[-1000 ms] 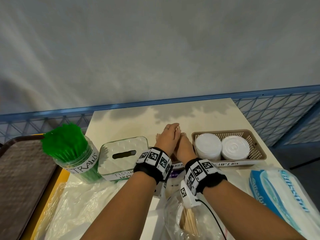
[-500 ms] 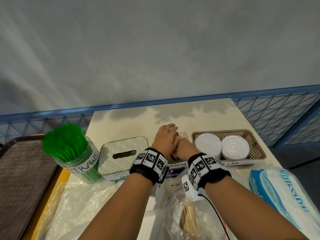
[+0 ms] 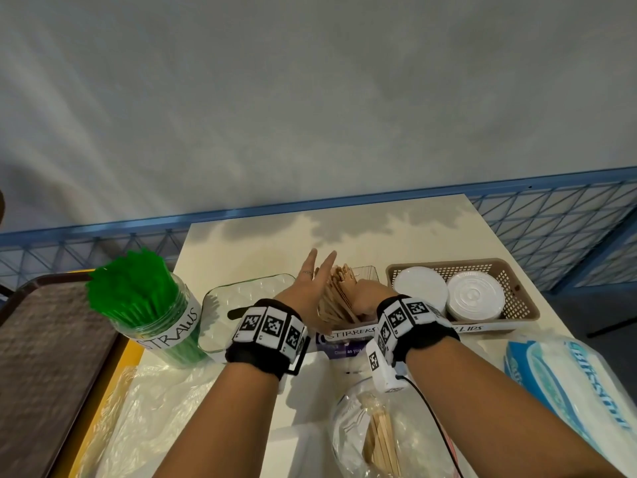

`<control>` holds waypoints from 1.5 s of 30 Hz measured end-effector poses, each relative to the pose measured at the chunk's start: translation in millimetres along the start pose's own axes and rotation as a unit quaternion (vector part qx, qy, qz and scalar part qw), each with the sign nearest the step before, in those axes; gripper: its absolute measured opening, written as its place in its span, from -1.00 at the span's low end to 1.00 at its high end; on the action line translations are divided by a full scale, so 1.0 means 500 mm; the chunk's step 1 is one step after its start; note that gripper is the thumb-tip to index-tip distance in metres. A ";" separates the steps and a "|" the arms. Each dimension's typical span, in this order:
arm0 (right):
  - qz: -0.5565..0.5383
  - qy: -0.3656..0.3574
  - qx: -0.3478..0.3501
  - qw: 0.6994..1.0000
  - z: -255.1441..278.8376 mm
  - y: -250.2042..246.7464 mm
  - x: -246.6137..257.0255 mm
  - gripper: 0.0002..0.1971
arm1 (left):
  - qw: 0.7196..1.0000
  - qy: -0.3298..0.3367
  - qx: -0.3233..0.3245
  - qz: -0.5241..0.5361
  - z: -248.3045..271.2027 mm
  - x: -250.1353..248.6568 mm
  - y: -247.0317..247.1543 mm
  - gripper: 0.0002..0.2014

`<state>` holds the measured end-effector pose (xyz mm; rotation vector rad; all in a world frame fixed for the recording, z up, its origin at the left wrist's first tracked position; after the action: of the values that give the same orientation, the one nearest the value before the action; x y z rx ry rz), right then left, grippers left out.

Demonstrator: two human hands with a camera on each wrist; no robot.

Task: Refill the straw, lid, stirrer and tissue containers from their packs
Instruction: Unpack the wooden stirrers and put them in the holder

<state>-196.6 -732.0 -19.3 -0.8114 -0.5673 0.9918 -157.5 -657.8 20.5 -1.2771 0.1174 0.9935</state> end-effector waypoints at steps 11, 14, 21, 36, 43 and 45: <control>-0.079 0.007 0.018 0.997 -0.022 0.019 -0.014 -0.72 | 0.999 0.017 0.036 0.007 -0.022 0.022 0.018 0.05; -0.077 -0.006 0.022 0.997 -0.026 0.024 -0.007 -0.62 | 0.999 0.023 0.026 0.014 -0.025 0.020 0.014 -0.03; -0.114 -0.031 0.018 0.993 -0.027 0.023 0.001 -0.78 | 0.996 0.047 -0.050 0.053 -0.038 0.001 0.015 -0.18; -0.125 -0.012 0.018 0.992 0.002 0.008 -0.004 -0.70 | 0.997 0.060 -0.047 -0.023 -0.027 -0.002 0.027 0.13; -0.059 0.009 -0.038 0.997 0.026 -0.018 -0.013 -0.78 | 0.989 0.084 -0.085 -0.083 -0.048 -0.018 0.016 -0.29; -0.048 -0.002 -0.066 0.997 0.035 -0.032 -0.008 -0.78 | 0.990 0.078 -0.079 -0.091 -0.050 -0.022 0.017 -0.42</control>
<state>-203.3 -734.5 3.8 -0.8904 -0.6742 0.8743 -159.0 -685.1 12.1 -1.4832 0.0432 0.7571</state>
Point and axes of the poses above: each hand's wrist, its own z-axis away from the middle knuckle, its own y-axis out of the palm, x = y × z, the point moved 10 cm from there along -z, towards the middle knuckle, and after that the axes turned 12 degrees about z, right-handed, at the moved point
